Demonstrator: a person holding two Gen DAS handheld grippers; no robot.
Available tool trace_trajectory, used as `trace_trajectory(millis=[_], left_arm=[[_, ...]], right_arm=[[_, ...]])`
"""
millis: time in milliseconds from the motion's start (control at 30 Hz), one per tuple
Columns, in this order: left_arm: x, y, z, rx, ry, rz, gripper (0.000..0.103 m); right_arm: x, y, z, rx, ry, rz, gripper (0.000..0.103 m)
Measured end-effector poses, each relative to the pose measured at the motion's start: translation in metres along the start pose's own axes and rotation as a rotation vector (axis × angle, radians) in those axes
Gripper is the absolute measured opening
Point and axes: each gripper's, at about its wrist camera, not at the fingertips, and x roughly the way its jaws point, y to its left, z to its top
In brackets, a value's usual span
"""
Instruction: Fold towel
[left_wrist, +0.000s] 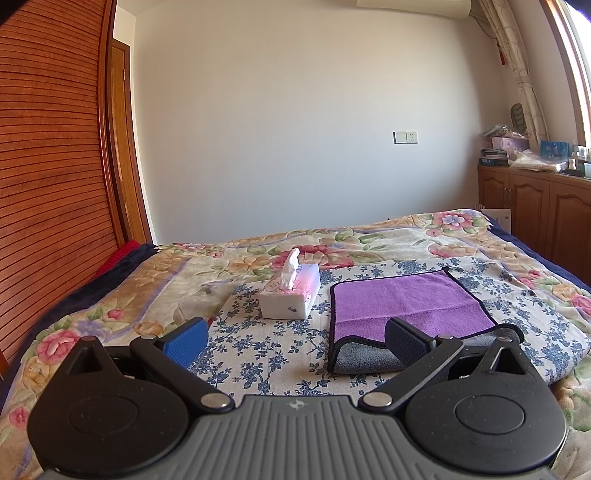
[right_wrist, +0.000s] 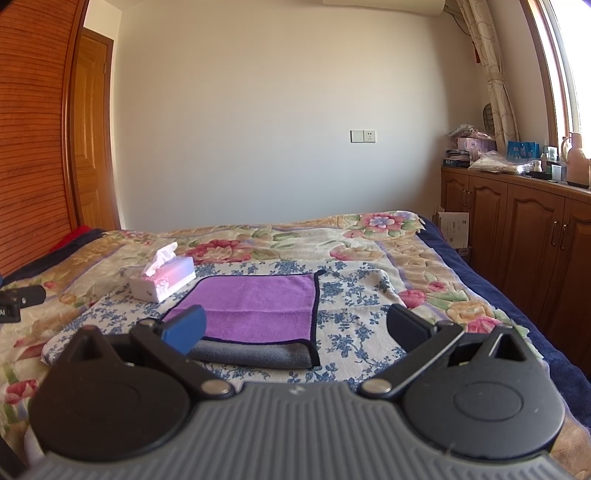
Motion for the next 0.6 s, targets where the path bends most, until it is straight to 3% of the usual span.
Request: trace_trajectory(millis=[600], left_arm=[[0.0016, -0.0004, 0.0009, 0.0, 0.0, 0.003, 0.103]], right_arm=[[0.0021, 0.0001, -0.0006, 0.0, 0.002, 0.001, 0.103]])
